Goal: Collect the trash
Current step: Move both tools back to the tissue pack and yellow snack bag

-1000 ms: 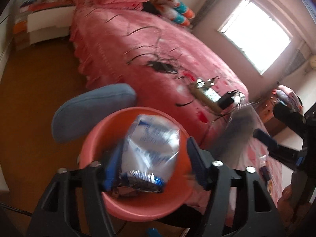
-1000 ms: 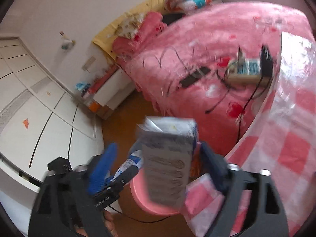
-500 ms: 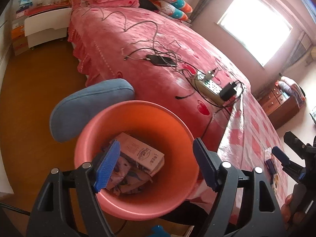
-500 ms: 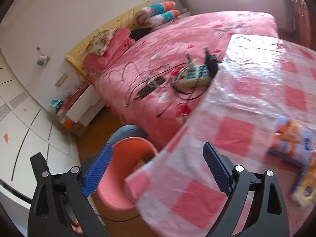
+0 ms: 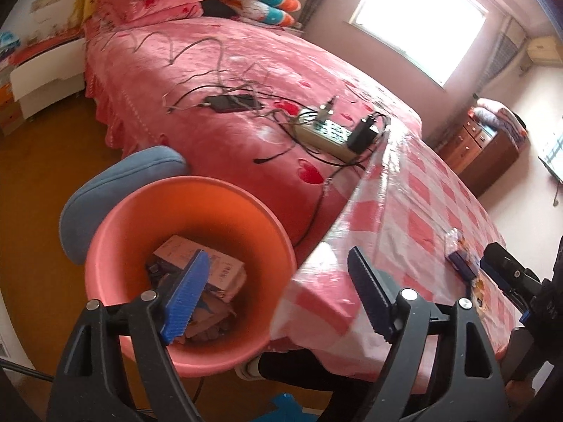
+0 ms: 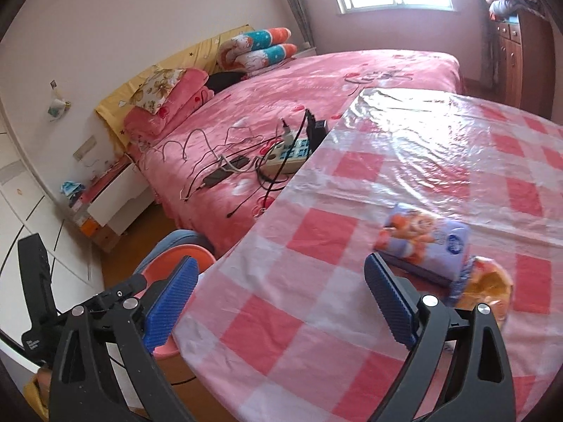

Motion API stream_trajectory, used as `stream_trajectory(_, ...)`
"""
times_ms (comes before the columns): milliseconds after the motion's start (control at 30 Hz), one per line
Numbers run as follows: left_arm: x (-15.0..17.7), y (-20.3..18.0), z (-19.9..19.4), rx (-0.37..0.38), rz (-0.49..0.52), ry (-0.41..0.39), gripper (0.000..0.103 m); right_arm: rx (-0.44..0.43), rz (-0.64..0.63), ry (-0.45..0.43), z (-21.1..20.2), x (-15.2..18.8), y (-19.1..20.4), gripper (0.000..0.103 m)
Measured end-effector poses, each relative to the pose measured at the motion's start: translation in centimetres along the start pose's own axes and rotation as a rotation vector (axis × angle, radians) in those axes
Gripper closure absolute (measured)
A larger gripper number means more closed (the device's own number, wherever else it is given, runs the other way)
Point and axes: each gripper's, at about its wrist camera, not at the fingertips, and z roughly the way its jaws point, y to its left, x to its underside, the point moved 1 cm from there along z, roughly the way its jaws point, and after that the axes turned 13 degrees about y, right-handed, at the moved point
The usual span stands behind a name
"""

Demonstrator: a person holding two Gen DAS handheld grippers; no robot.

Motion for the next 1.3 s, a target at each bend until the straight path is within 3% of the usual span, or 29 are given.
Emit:
stream_trajectory(767, 1.3, -8.9, 1.5, 0.004, 0.163, 0.053, 0.021, 0.095, 0.014, -0.087, -3.1, 0.9, -5.0, 0.009)
stream_trajectory(1300, 2.2, -12.9, 2.9, 0.004, 0.235, 0.09, 0.021, 0.155, 0.061, -0.113, -4.2, 1.2, -8.5, 0.009)
